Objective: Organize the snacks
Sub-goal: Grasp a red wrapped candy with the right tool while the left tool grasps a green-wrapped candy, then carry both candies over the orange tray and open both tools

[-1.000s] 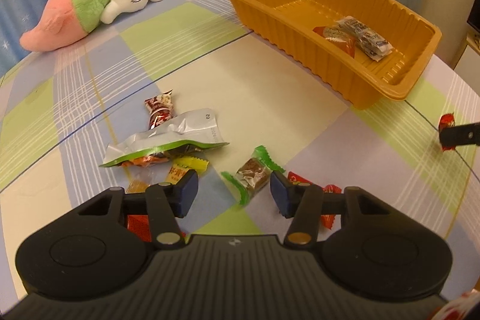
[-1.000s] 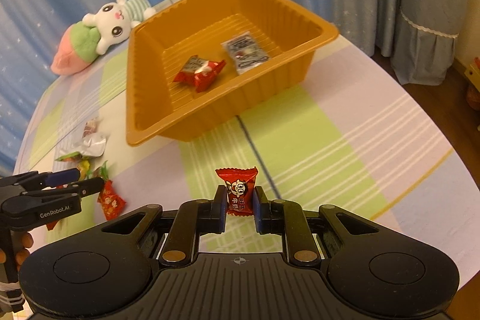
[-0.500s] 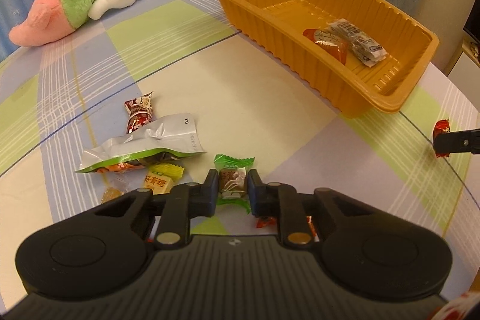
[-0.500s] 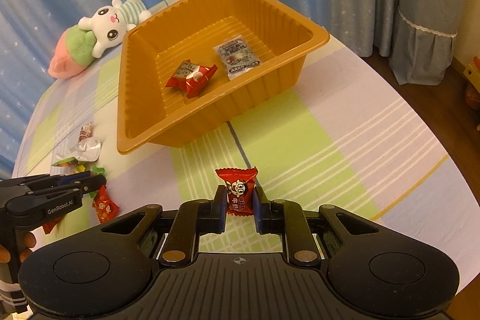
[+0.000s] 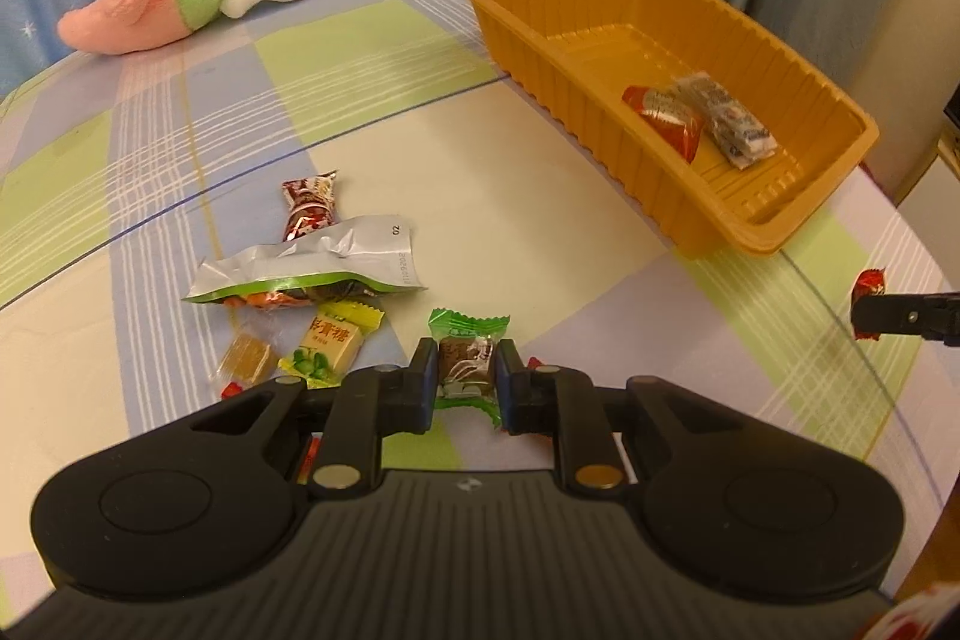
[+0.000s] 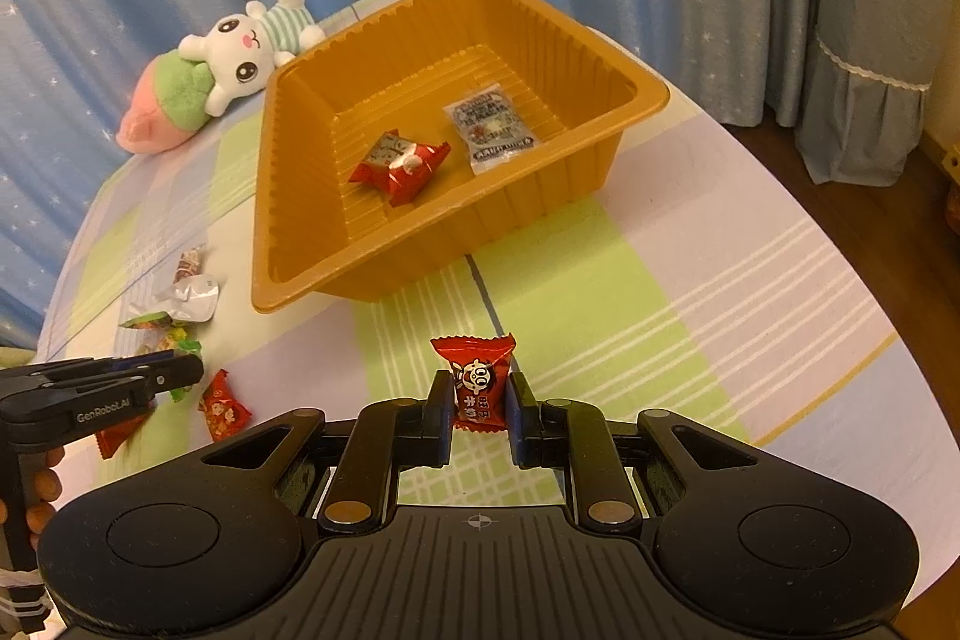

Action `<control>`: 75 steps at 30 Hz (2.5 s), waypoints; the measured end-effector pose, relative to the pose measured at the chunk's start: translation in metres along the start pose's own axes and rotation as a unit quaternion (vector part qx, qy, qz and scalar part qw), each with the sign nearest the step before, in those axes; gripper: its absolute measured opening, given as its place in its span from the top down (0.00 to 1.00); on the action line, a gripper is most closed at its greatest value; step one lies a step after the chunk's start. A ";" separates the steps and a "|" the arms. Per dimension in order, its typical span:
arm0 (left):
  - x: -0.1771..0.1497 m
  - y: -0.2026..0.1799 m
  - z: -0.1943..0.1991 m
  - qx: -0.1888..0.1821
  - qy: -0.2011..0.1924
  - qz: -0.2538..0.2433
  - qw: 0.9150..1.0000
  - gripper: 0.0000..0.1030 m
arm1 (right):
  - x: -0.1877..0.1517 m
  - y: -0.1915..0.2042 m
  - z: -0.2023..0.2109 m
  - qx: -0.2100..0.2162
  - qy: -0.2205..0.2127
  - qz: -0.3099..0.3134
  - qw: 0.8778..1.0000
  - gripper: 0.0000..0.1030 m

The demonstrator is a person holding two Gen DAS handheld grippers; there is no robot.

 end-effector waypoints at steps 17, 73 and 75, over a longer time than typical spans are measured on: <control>0.051 -0.061 0.045 -0.014 -0.065 0.012 0.998 0.83 | 0.044 0.000 0.026 0.063 -0.033 0.036 0.997 0.82; 0.172 -0.092 -0.075 0.066 -0.054 0.080 0.993 0.73 | 0.197 -0.011 -0.089 0.148 -0.021 0.109 0.983 0.82; 0.171 -0.091 -0.073 0.067 -0.055 0.082 0.993 0.73 | 0.196 -0.010 -0.090 0.150 -0.019 0.111 0.982 0.82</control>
Point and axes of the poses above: each gripper's, at about its wrist camera, not at the fingertips, and z roughly against the way its jaws point, y to its left, x to its top, the point moved 8 cm from there along -z, roughly the way its jaws point, and after that the axes turned 5 degrees about -y, right-handed, at the moved point
